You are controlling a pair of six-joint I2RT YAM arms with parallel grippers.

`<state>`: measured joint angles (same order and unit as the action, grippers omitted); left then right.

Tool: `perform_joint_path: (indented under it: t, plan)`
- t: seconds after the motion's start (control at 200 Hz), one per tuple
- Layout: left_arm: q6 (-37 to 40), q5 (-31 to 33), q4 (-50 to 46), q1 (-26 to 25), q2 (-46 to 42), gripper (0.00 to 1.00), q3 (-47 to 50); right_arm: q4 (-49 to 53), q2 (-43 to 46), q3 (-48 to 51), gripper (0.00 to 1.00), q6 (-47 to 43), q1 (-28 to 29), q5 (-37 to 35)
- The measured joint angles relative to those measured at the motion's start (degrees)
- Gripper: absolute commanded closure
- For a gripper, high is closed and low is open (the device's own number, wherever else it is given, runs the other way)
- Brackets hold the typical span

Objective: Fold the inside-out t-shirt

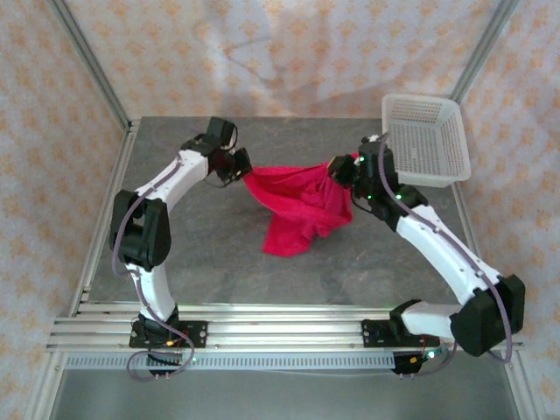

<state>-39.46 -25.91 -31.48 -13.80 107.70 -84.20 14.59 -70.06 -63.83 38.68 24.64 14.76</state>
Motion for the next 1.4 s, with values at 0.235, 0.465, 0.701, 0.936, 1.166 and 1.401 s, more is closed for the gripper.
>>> perform_joint_path:
  t: [0.235, 0.465, 0.701, 0.936, 1.166, 1.401]
  plan:
    - [2.56, 2.10, 1.92, 0.66, -1.03, 1.00, 9.81, 1.38, 3.21, -8.11, 1.00, 4.04, -6.14, 5.20]
    - [1.97, 2.16, 6.67, 0.11, -5.70, 1.00, 11.32, 2.19, 3.30, -4.72, 0.96, 4.57, -6.03, 7.17]
    - [1.70, 2.12, 7.39, -4.31, -6.86, 1.00, 10.19, 11.15, -9.55, -2.47, 0.61, -2.56, 6.16, 3.50]
    - [0.87, 2.19, 7.34, -4.68, -7.41, 1.00, 10.12, 22.86, -21.00, -9.57, 0.39, -12.59, 15.65, -8.74]
    - [0.70, 2.34, 7.30, -4.70, -8.57, 1.00, 10.10, 25.62, -31.15, -14.05, 0.52, -17.53, 15.76, -18.14]
    - [1.51, 2.43, 5.22, -4.35, -9.38, 1.00, 9.14, 31.54, -34.58, -24.17, 1.00, -19.65, 14.32, -22.27]
